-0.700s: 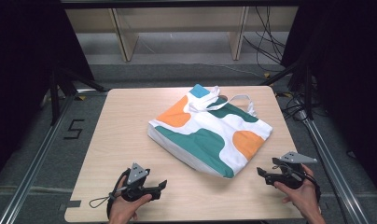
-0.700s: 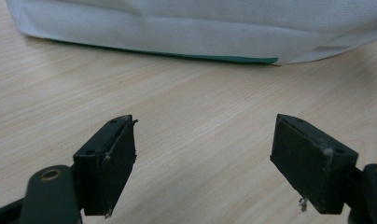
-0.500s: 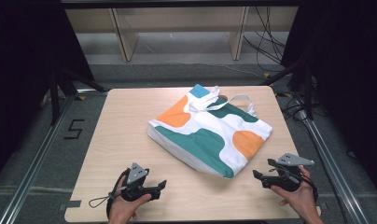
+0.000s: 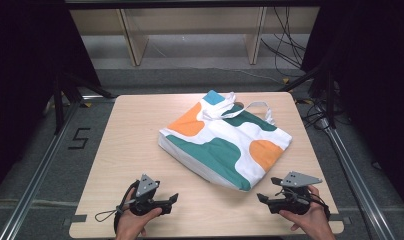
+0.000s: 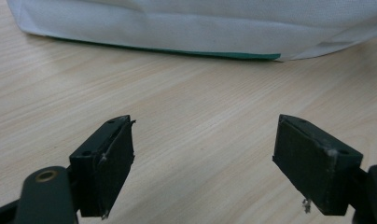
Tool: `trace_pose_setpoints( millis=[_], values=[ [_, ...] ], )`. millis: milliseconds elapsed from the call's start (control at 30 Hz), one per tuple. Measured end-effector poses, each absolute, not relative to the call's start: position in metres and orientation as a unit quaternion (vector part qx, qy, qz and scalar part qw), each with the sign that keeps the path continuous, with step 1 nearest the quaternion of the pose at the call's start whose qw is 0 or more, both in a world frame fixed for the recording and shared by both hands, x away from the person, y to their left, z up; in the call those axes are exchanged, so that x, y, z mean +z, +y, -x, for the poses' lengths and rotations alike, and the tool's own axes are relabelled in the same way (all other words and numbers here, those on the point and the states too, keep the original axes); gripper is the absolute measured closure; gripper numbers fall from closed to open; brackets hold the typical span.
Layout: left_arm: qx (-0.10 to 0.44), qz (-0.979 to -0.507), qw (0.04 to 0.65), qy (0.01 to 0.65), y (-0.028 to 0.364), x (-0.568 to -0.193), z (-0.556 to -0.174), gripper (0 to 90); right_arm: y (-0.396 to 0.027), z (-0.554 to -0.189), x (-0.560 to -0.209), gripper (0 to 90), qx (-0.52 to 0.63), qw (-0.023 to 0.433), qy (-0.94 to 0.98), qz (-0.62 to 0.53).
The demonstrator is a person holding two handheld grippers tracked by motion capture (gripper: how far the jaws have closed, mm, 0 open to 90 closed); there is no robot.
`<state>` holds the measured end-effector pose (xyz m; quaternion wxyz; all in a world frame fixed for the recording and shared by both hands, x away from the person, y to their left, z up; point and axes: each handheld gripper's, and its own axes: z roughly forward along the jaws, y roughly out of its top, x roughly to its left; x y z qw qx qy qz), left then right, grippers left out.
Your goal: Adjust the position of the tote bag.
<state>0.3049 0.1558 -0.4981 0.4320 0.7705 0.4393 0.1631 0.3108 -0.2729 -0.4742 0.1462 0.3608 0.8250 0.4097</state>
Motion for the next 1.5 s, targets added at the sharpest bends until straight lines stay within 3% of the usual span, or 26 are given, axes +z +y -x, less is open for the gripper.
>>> trace_pose_setpoints(
  millis=[733,800,933,967,1000,1033,1067,1333,1500],
  values=[
    [0.161,-0.773,0.426,0.441,0.156,-0.499,-0.307,18.6,-0.225,-0.318,-0.469,27.2,0.407,0.165,0.847,-0.299],
    [0.164,-0.777,0.424,0.436,0.157,-0.499,-0.307,18.6,-0.218,-0.320,-0.471,31.6,0.400,0.168,0.853,-0.290],
    [0.165,-0.778,0.423,0.435,0.157,-0.499,-0.308,18.8,-0.211,-0.328,-0.474,59.7,0.393,0.168,0.858,-0.283],
    [0.165,-0.778,0.423,0.435,0.157,-0.499,-0.308,18.8,-0.211,-0.328,-0.474,59.7,0.393,0.168,0.858,-0.283],
    [0.159,-0.779,0.420,0.437,0.158,-0.499,-0.308,18.8,-0.206,-0.332,-0.478,71.3,0.387,0.177,0.865,-0.265],
    [0.159,-0.779,0.420,0.437,0.158,-0.499,-0.308,18.8,-0.206,-0.332,-0.478,71.3,0.387,0.177,0.865,-0.265],
    [0.160,-0.782,0.418,0.434,0.158,-0.498,-0.308,18.9,-0.200,-0.334,-0.479,79.6,0.386,0.176,0.865,-0.269],
    [0.163,-0.767,0.433,0.444,0.157,-0.499,-0.307,19.0,-0.165,-0.346,-0.485,84.1,0.400,0.141,0.868,-0.257],
    [0.161,-0.778,0.422,0.436,0.160,-0.497,-0.306,18.9,-0.114,-0.362,-0.486,84.3,0.412,0.123,0.870,-0.242]
  ],
)
